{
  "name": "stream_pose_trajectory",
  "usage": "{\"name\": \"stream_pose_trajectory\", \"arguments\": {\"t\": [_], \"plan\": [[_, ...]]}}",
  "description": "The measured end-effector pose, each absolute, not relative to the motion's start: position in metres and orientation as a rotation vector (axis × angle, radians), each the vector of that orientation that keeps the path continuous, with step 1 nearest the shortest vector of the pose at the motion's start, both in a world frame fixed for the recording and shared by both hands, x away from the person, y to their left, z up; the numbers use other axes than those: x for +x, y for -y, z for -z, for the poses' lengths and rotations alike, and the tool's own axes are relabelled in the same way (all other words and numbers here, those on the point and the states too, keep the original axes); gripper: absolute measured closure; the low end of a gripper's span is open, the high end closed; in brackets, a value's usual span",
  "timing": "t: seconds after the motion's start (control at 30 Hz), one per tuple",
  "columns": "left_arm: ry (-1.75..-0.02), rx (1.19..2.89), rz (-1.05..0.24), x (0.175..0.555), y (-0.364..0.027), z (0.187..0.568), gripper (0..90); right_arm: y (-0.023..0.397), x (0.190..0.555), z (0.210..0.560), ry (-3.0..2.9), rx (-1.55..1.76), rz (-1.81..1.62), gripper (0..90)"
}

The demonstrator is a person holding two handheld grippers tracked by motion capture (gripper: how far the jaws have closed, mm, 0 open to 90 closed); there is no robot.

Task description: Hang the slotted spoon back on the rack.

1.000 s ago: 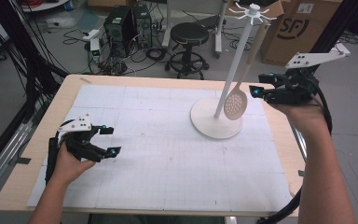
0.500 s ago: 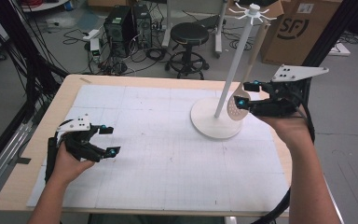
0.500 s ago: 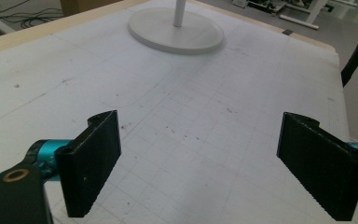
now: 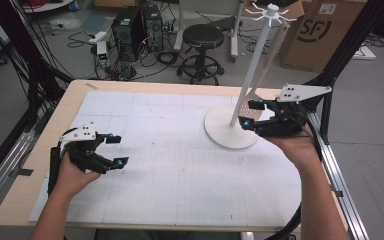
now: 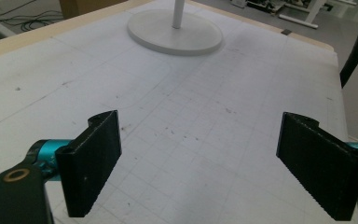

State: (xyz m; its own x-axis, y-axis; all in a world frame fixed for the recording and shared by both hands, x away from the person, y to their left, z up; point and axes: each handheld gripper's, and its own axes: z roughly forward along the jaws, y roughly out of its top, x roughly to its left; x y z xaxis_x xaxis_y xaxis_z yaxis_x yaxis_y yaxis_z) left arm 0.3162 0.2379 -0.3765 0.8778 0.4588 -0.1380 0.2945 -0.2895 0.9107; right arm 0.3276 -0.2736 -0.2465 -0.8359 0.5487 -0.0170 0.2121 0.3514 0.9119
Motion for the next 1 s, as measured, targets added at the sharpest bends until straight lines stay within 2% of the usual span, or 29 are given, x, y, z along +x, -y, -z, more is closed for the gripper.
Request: {"name": "stream_pose_trajectory", "arguments": {"t": [0.57, 1.0], "plan": [[-0.534, 1.883, -0.171, 0.314, -0.242, 0.374, 14.4, 0.267, 0.318, 0.305, -2.386, 0.684, -1.518, 30.2], [-0.528, 1.887, -0.167, 0.314, -0.241, 0.375, 14.1, 0.257, 0.310, 0.346, -2.439, 0.691, -1.523, 22.9]]}}
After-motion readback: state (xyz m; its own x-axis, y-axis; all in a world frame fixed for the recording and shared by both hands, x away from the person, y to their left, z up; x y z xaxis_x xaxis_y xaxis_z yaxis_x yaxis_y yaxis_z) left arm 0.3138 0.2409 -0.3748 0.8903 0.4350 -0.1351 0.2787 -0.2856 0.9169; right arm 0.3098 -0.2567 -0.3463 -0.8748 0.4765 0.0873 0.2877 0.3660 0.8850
